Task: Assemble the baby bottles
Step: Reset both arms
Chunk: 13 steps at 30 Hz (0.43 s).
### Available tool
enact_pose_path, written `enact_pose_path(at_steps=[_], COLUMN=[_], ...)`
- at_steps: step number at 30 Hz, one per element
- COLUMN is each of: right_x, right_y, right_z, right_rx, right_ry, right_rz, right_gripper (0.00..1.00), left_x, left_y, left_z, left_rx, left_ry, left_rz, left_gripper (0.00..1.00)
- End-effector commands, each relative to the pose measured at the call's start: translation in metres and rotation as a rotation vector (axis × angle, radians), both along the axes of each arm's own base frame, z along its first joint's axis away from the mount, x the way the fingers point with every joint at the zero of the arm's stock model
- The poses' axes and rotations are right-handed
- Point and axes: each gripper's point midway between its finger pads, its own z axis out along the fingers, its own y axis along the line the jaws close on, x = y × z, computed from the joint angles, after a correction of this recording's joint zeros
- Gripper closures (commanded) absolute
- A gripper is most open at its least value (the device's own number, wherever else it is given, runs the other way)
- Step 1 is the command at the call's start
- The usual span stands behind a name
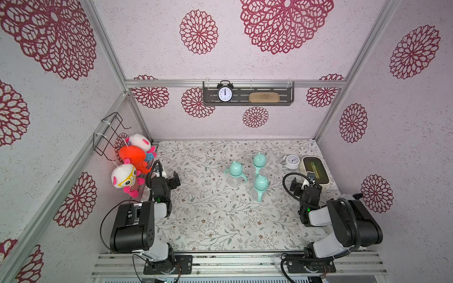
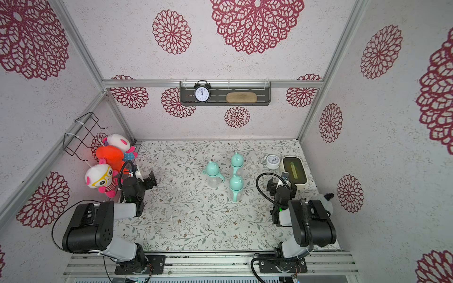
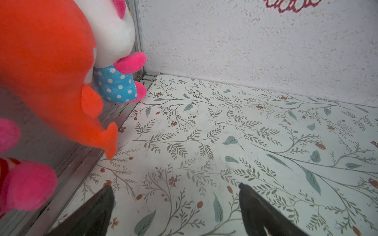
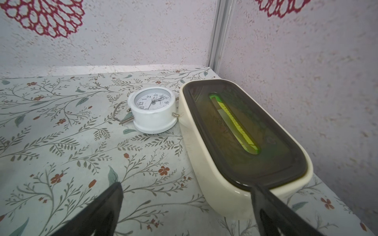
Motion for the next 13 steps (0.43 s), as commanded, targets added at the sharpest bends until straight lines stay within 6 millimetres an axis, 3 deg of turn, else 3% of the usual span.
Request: enact_pose_path(at_steps=[1,13], right_x=[0.0052,0.0061], right_y=[0.0017,0.0025], right_z=[0.0164,0.0151], right_rx=[0.021,0.022], right_ry=[-0.062,-0.055], right_rz=[0.007,0.013], right_gripper=[0.01,0.01], left_x=[0.0045,0.0046], left_y=[0.0014,0.0012], left_z=[0.0105,0.0105], left_rx=[0.003,0.002], left_ry=[-0.037,-0.037], left_rz=[-0.001,-0.002], left_gripper=[0.02,0.02])
